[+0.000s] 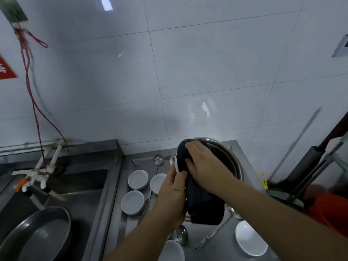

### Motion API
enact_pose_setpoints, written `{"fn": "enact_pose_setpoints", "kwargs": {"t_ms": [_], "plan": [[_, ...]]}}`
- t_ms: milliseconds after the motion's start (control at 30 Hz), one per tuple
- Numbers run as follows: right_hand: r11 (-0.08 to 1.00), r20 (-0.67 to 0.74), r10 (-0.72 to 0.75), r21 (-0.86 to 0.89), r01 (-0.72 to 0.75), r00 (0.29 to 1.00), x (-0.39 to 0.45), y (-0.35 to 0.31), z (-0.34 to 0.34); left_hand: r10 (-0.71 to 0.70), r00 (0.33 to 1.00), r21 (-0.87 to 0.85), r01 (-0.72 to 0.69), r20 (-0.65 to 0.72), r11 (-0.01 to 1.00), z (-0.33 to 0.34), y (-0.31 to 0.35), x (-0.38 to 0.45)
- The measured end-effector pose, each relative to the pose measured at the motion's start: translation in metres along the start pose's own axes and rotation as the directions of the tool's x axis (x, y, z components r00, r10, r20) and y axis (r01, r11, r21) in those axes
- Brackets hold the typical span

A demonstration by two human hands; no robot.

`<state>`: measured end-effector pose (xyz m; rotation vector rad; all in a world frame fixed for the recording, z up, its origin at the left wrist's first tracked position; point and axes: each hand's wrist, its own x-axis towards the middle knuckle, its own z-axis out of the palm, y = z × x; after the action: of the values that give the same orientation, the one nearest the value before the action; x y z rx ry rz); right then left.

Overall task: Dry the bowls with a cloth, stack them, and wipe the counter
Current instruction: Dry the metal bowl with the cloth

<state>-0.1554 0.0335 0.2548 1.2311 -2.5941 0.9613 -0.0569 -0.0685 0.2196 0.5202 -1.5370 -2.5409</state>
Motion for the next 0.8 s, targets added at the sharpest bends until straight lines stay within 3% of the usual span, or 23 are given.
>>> {"fn": "enact_pose_setpoints", "kwargs": {"t_ms": [67,200,367,467,600,633,667,700,733,767,800], "plan": [[0.982,-0.02,-0.059,-0.178,0.054,0.998,0.011,0.009,-0.003,-0.02,1.0,-0.049,0.02,-0.014,0.999,0.007,-0.003,0.001],[0.952,0.003,0.024,-0.307,-0.022,1.0,0.027,0.018,-0.013,-0.001,0.998,-0.072,-0.003,-0.059,0.997,0.015,-0.001,0.005],[0.868,0.096,0.231,-0.471,-0.16,0.968,0.025,0.023,-0.019,0.126,0.989,0.038,-0.123,-0.075,0.992,0.014,0.009,0.01],[0.863,0.289,0.381,-0.452,-0.226,0.878,0.024,0.016,-0.023,0.193,0.976,0.139,-0.179,-0.1,0.974,0.01,0.01,0.014],[0.956,0.506,0.279,-0.226,-0.187,0.816,0.009,0.004,-0.026,0.214,0.963,0.276,-0.164,-0.162,0.947,0.003,0.015,0.021],[0.973,0.526,0.228,-0.101,-0.207,0.82,0.003,0.001,-0.024,0.166,0.973,0.234,-0.126,-0.161,0.964,0.002,0.016,0.022],[0.941,0.534,0.22,0.105,-0.322,0.816,-0.004,-0.004,-0.023,0.064,0.989,0.097,-0.051,-0.137,0.994,0.001,0.018,0.024],[0.835,0.514,0.22,0.341,-0.432,0.829,-0.01,-0.007,-0.021,-0.068,0.996,-0.097,0.061,-0.062,0.993,0.001,0.019,0.025],[0.735,0.474,0.232,0.487,-0.472,0.85,-0.014,-0.006,-0.016,-0.141,0.99,-0.184,0.137,-0.007,0.973,0.003,0.018,0.025],[0.72,0.415,0.225,0.539,-0.438,0.881,-0.018,-0.001,-0.01,-0.172,0.985,-0.187,0.168,-0.004,0.968,0.005,0.015,0.024],[0.785,0.349,0.215,0.493,-0.374,0.912,-0.019,0.004,-0.005,-0.137,0.99,-0.108,0.133,-0.024,0.985,0.006,0.01,0.022]]}}
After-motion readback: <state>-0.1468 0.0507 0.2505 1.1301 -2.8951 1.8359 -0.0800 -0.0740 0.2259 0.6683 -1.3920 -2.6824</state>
